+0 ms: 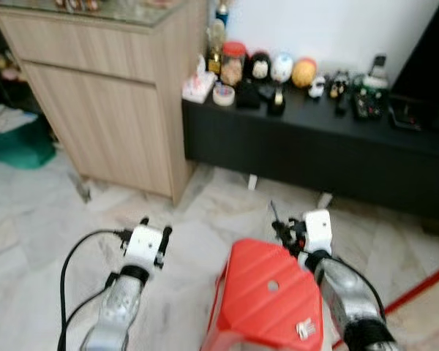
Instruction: Hang keys on a hook
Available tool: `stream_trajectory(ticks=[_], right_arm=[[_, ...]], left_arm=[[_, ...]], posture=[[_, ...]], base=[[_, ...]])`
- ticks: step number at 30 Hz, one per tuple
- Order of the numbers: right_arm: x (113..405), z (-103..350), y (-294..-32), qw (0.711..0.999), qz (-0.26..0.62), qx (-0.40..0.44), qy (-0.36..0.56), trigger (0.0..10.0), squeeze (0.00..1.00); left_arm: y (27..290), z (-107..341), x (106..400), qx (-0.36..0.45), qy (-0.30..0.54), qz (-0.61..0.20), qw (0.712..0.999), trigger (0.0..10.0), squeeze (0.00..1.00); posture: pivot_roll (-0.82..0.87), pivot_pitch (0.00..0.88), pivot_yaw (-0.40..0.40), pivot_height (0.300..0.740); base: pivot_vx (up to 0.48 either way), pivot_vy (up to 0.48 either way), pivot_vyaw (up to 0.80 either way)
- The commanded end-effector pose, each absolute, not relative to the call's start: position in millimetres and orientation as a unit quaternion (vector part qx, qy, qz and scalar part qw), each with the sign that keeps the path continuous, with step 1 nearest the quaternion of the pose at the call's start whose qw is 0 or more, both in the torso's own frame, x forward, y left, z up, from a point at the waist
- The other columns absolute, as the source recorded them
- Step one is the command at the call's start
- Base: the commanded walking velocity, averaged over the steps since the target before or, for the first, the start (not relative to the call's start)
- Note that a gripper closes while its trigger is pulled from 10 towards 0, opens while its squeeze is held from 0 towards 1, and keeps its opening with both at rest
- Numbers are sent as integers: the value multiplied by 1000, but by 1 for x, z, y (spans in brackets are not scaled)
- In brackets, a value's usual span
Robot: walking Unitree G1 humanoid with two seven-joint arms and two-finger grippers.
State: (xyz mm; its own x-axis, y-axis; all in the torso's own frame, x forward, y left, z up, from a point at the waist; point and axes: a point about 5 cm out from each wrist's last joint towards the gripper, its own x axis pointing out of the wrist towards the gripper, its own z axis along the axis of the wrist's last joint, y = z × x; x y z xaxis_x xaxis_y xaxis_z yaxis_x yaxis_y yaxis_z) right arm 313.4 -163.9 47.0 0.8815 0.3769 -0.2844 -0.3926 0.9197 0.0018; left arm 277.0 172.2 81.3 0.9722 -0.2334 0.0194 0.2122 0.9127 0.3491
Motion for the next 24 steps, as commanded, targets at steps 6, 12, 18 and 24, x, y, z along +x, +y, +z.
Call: stream_trajectory(ticks=[6, 12, 18, 24], right_arm=[[317, 62, -168, 936, 294, -116, 153, 10000, 0], [315, 76, -161, 892, 401, -158, 134, 10000, 0], [311, 92, -148, 839, 500, -184, 116, 10000, 0], [312, 90, -149, 822, 508, -225, 125, 10000, 0]], left_arm=[[164, 88, 269, 232, -9, -268, 935, 10000, 0], [157, 93, 267, 282, 6, -358, 890, 10000, 0], [141, 108, 270, 288, -10, -433, 854, 10000, 0], [134, 114, 274, 308, -28, -450, 838, 10000, 0]], posture=[[102, 0, -110, 732], [107, 0, -109, 732], [100, 0, -107, 732], [106, 0, -105, 732]], base=[[0, 0, 0], [0, 0, 0], [0, 0, 0], [0, 0, 0]])
